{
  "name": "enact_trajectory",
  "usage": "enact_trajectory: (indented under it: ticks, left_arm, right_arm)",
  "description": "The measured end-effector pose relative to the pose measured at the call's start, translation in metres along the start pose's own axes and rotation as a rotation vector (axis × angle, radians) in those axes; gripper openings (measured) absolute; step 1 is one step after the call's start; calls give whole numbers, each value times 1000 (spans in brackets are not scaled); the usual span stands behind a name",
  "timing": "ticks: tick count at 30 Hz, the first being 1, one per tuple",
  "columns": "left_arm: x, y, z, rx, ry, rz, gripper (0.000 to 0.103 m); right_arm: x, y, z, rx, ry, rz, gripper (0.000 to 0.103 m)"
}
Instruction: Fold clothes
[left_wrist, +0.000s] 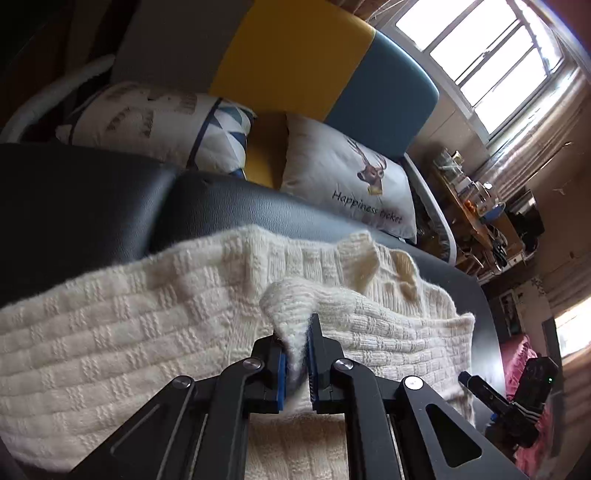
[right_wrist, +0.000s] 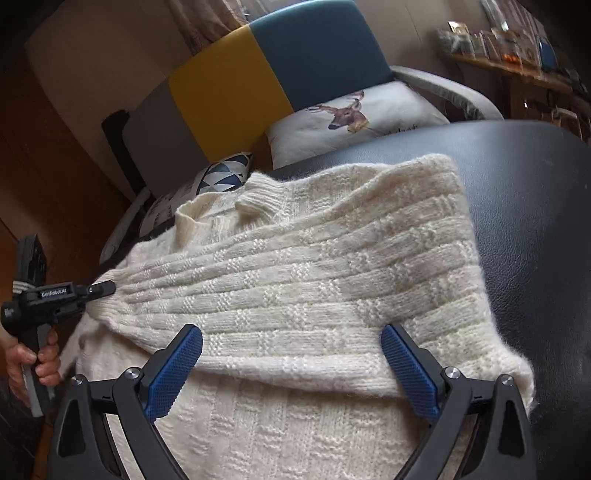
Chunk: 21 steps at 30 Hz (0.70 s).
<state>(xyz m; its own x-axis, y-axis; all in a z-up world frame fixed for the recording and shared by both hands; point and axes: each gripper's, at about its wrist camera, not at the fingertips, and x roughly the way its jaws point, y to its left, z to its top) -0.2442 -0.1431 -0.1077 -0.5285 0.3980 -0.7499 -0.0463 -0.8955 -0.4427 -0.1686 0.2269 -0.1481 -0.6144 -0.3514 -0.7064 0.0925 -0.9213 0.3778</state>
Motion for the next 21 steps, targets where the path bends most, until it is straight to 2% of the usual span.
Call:
enact_trajectory:
  ticks: [3, 6, 8, 11, 14, 16, 19, 21]
  left_arm:
    - [25, 8, -7, 14, 101, 91, 10]
    - [23, 17, -10, -32, 125, 87, 15]
    - [10, 23, -4, -87, 100, 106, 17]
    - [-18, 5, 10, -45, -8, 104, 17]
    - [-17, -40, 22, 50, -14, -32, 34]
    - [0, -86, 26, 156, 15, -110, 47]
    - [45, -163, 23, 337, 137, -213, 60]
    - [80, -210, 19, 438, 239, -273, 71]
  right_arm:
    - [-2, -5, 1, 23, -7, 26, 101]
    - [-13, -18, 2, 91, -22, 96, 100]
    - [-28, -30, -1, 165, -64, 175, 100]
    - [-45, -48, -6, 257, -120, 256, 100]
    - [-40, -64, -10, 303, -105, 277, 99]
    - [-38, -62, -12, 270, -103, 274, 99]
    - [-36, -54, -14, 206, -107, 258, 100]
    - [-36, -57, -15, 210, -111, 276, 100]
